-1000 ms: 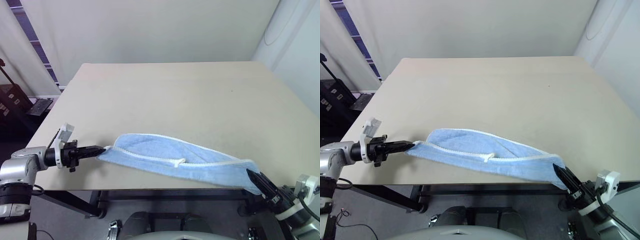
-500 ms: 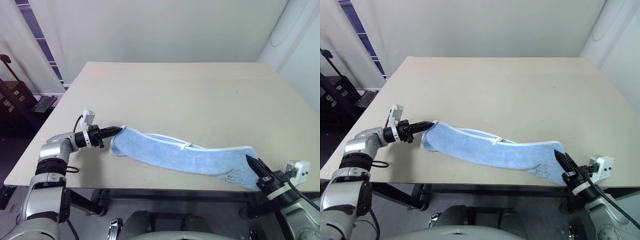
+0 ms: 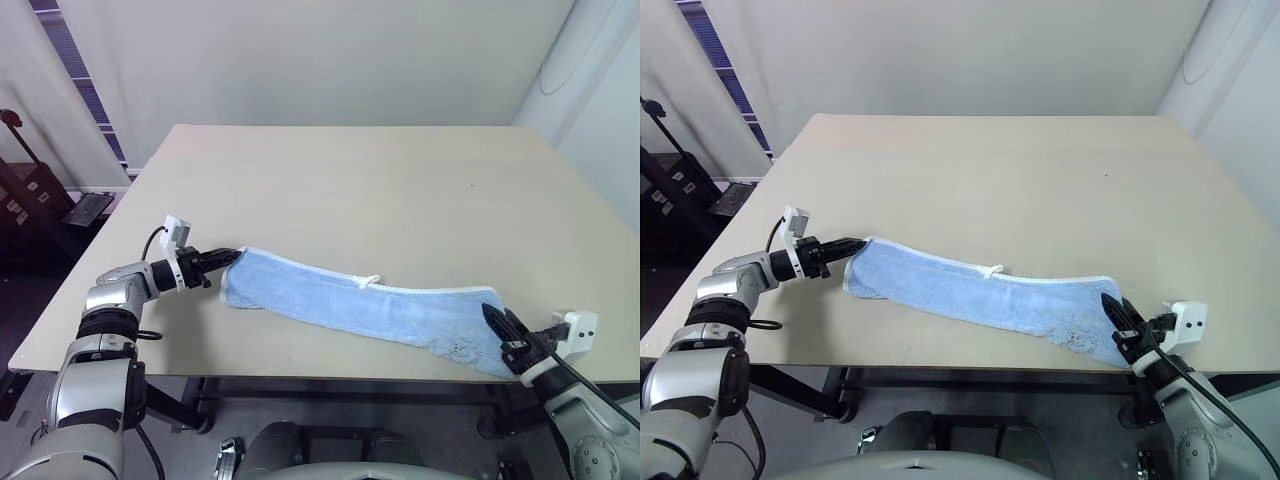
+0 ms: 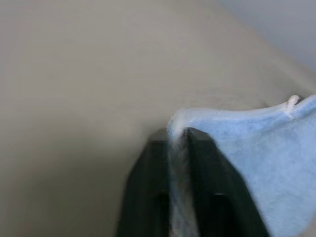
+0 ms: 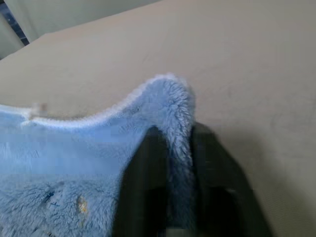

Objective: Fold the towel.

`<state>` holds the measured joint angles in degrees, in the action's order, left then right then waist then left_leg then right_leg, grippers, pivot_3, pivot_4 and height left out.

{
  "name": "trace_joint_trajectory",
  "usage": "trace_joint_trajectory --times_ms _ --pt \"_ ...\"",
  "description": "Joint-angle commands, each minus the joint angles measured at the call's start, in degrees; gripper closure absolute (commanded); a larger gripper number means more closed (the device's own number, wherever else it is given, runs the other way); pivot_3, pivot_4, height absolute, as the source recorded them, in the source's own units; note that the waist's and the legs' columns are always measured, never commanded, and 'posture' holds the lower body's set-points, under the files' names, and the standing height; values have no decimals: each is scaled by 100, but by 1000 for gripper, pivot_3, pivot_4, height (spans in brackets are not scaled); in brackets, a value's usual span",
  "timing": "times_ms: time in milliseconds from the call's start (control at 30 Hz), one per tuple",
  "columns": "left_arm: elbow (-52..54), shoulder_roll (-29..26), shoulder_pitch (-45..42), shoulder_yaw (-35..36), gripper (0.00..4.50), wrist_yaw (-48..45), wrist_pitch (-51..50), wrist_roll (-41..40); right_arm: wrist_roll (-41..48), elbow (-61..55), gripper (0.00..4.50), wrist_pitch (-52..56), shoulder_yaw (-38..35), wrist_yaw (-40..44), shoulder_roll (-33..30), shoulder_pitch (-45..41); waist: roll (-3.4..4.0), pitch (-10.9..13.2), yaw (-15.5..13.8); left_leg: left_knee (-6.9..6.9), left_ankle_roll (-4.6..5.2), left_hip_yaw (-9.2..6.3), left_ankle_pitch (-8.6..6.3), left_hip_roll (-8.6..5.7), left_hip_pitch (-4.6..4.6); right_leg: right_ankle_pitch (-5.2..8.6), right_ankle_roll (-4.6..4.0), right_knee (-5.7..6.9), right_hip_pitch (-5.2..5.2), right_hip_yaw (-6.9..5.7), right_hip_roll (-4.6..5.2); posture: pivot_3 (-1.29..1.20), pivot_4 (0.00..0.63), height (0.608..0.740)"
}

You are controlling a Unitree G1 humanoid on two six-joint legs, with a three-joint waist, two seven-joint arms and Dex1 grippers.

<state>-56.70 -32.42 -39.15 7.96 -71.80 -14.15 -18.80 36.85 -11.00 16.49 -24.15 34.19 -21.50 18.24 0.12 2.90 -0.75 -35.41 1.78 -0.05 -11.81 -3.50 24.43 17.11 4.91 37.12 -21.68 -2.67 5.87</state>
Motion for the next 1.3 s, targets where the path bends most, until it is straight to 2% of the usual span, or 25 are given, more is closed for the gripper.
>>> trace_joint_trajectory --times_ms 33,233,367,467,533,633,733,833,933,1100,1300 --pt "-59 53 -206 185 2402 145 207 -22 263 -227 2365 111 -94 122 -55 -14 -1 -1 -3 0 0 0 0 0 0 0 0 1 1 0 0 0 0 722" --pt "-115 71 -460 426 264 470 175 -171 452 -594 189 284 -600 -351 -239 -90 -1 -1 -4 -11 0 -1 0 0 1 -2 3 5 2 -1 0 0 0 722" --pt "222 102 -522 524 264 123 -96 -352 1873 -931 189 988 -1368 -751 -357 -163 -2 -2 -1 -26 2 -1 -1 0 1 -4 8 6 12 -4 0 0 0 722" --pt "769 234 -474 445 264 -136 -369 -495 3427 -1214 189 1819 -1715 -1024 -608 10 -2 -1 -4 -26 2 -3 -2 1 0 -2 3 5 18 -5 0 0 0 722" --pt "1199 348 -397 368 264 -292 -610 -601 4674 -1342 189 2511 -1669 -1168 -899 313 -3 -2 -3 -27 3 -3 -2 3 0 4 -7 5 22 -6 1 0 0 722" --pt "1798 544 -240 236 264 -398 -867 -701 6263 -1306 189 2987 -1482 -1664 -1140 671 -7 -5 8 -27 5 -3 -2 5 1 5 -8 3 35 -6 1 0 0 722" --pt "2266 682 -58 74 264 -459 -1022 -737 7382 -1257 189 3103 -1319 -2053 -1199 949 -6 -6 32 -27 7 -3 -2 5 3 5 -9 1 38 -4 1 0 0 722" --pt "2653 752 150 -97 264 -534 -1135 -753 7615 -1416 189 3113 -1167 -2169 -932 1114 -6 -6 41 -28 7 -2 -2 6 3 5 -9 1 38 -3 1 0 0 722" --pt "2780 822 313 -235 264 -528 -1118 -729 7615 -1709 189 3184 -626 -2238 -587 1361 -6 -6 26 -28 7 -3 -2 7 3 5 -9 1 37 -3 1 0 0 722" --pt "2857 891 402 -398 264 -515 -1035 -684 7614 -1641 189 3378 86 -2496 -769 1677 -2 -7 8 -29 11 -2 -5 8 4 6 -10 -16 31 -3 2 0 0 722" --pt "2846 935 370 -445 264 -450 -1008 -707 7208 -1198 189 3253 295 -2815 -1072 1463 -3 -7 10 -35 17 -1 -10 8 5 6 -10 -21 33 -4 2 0 0 722"
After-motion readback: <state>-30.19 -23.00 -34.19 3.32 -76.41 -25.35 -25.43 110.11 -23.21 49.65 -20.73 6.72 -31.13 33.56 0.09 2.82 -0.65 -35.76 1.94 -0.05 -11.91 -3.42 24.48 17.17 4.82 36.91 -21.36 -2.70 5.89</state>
